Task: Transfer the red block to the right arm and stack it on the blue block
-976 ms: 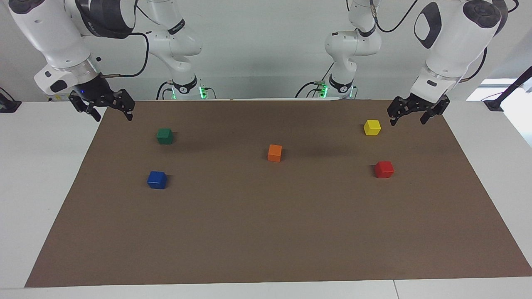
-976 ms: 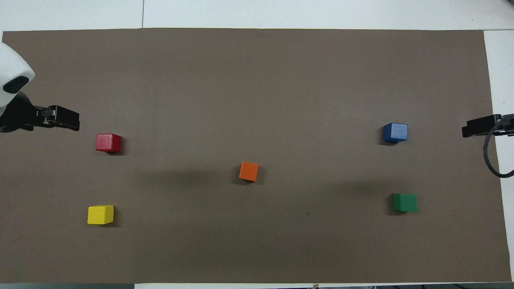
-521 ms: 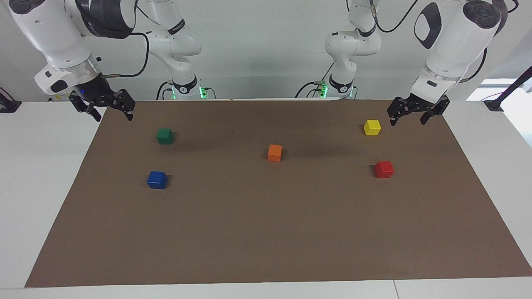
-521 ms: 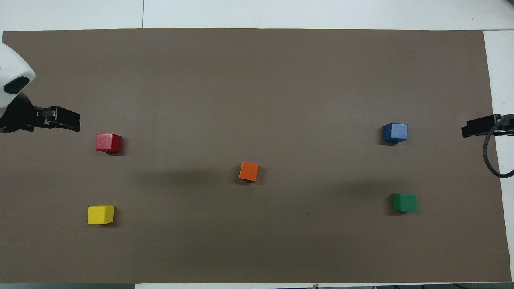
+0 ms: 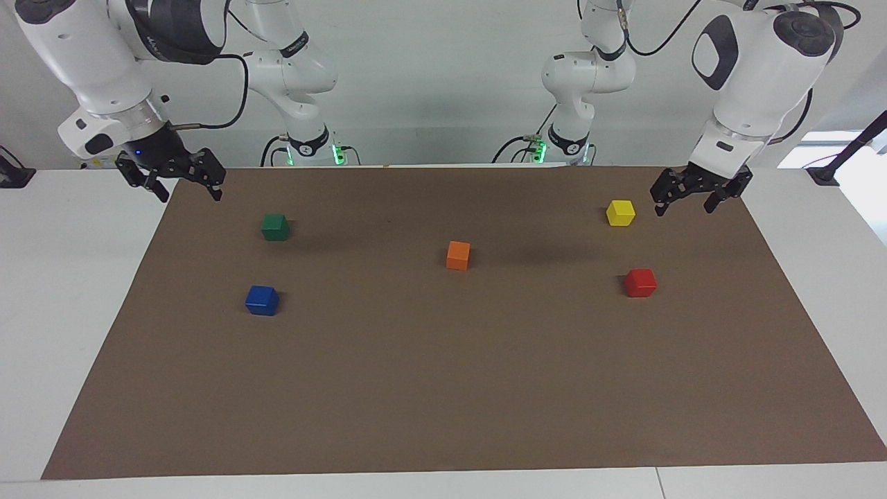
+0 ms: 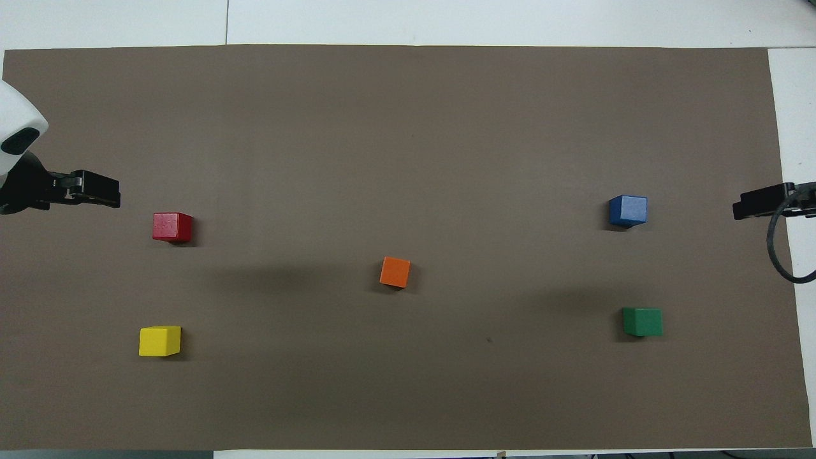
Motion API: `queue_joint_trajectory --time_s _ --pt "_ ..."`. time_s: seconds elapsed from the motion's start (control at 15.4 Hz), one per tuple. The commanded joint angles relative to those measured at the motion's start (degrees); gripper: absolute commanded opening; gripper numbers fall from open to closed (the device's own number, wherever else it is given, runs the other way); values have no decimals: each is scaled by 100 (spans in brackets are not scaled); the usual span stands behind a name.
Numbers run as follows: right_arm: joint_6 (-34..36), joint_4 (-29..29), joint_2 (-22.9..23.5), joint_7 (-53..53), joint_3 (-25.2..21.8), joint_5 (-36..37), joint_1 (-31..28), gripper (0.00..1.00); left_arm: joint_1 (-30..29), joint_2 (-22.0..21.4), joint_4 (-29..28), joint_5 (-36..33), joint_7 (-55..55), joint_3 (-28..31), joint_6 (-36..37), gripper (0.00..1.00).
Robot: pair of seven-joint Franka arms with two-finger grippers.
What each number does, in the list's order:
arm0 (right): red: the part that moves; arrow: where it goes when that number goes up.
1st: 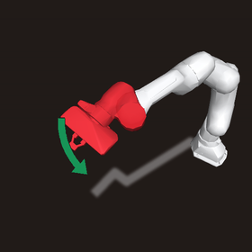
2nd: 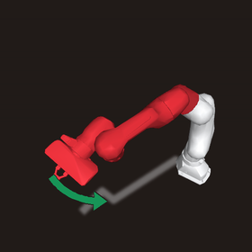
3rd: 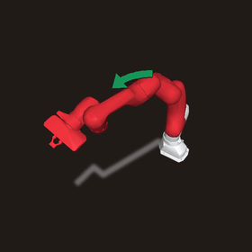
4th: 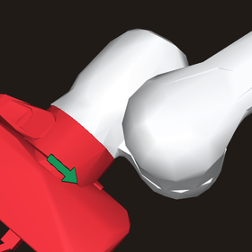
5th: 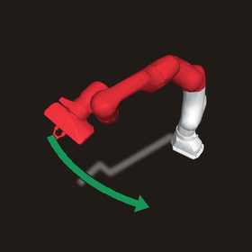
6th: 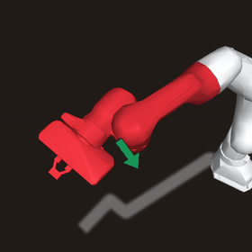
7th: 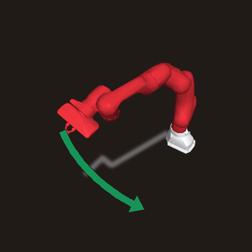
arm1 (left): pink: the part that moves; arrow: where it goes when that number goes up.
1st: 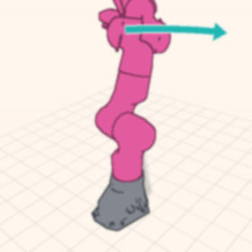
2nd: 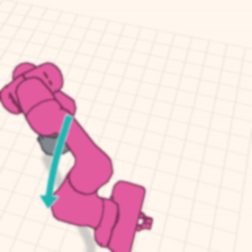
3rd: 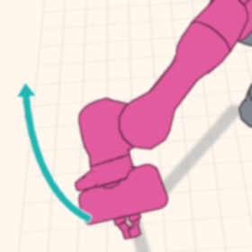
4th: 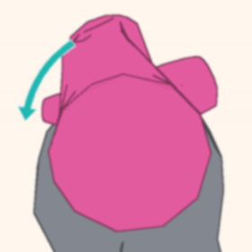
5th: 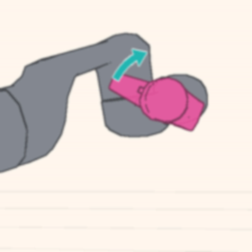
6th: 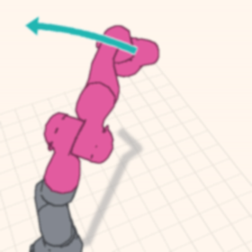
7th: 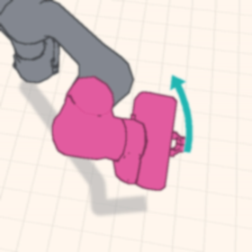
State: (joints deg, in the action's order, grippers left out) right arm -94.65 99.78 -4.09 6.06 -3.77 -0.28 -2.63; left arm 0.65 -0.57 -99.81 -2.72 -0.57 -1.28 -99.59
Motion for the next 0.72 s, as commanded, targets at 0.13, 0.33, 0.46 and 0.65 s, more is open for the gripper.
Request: queue_joint_trajectory --time_s 0.13,0.33,0.46,0.65 --pt "166 86 -110 97 78 133 -45 100 -127 320 -364 78 92 -13 -719 100" --pt "175 103 -118 114 183 81 -36 100 -197 400 -784 78 101 -13 -1228 100" --pt "219 138 -136 341 210 19 -36 100 -215 478 -1127 69 179 -13 -1719 100" --pt "526 165 -171 589 149 -1041 -141 100 -355 680 -1444 69 547 -13 -2161 100"
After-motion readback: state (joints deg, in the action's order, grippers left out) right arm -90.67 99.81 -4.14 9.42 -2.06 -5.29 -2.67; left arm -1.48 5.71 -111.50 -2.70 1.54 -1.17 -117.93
